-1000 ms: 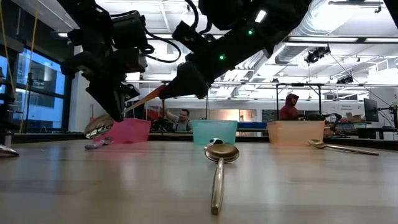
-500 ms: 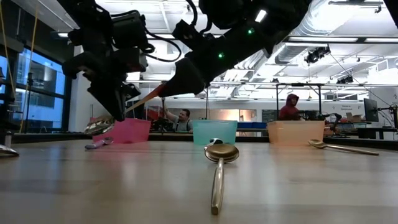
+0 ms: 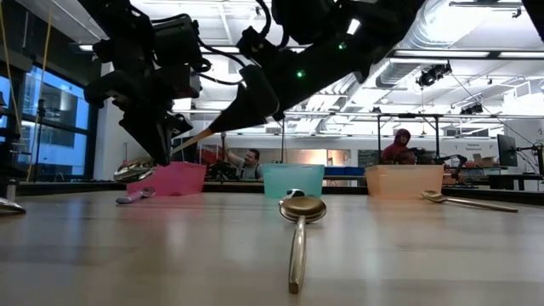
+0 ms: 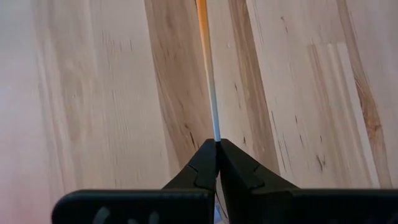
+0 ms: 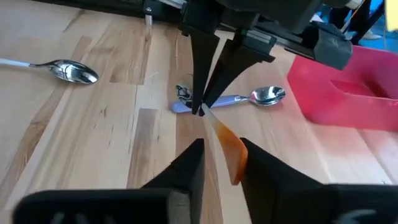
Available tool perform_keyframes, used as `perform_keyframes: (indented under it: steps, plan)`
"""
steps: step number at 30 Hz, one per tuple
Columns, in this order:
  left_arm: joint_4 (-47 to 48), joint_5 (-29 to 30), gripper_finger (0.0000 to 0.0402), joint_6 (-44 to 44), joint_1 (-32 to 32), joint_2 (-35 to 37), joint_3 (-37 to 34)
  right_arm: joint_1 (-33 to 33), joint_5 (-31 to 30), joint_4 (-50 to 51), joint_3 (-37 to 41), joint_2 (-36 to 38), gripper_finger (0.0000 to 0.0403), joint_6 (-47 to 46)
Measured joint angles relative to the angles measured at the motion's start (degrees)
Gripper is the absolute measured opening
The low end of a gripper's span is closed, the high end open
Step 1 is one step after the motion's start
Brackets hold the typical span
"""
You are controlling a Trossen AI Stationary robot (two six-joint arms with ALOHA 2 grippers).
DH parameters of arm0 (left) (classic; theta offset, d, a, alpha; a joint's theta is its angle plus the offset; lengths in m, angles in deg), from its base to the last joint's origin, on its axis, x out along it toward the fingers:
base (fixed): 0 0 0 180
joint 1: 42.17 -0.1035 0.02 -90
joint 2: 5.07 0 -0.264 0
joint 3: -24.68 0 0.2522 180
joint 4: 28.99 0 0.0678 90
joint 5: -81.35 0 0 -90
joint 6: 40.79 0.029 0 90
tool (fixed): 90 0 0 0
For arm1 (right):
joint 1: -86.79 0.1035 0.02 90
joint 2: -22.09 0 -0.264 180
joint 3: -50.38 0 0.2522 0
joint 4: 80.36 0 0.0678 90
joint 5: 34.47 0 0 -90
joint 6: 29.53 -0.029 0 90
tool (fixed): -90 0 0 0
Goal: Sort silverware by color (type)
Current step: Put the orange spoon into the green bin
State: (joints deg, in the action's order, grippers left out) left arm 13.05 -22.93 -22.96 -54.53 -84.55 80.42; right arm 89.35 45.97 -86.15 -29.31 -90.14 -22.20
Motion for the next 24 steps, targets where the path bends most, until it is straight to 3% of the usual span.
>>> perform_keyframes:
  steps: [5, 12, 24]
  plan:
    - [0.0, 0.1, 0.0, 0.1, 0.0, 0.0, 0.0, -1.1, 2.2, -0.4, 0.0, 0.0, 0.0008, -1.5]
    - [-0.7, 0.2, 0.0005, -1.1, 0.0, 0.0, 0.0, -0.8, 2.1, -0.8, 0.0, 0.0, 0.0002, -1.0]
    - [-10.1, 3.1, 0.0101, -3.1, 0.0, 7.1, -1.3, 0.1, -4.0, 1.9, 0.0, 0.9, 0.0, 1.7]
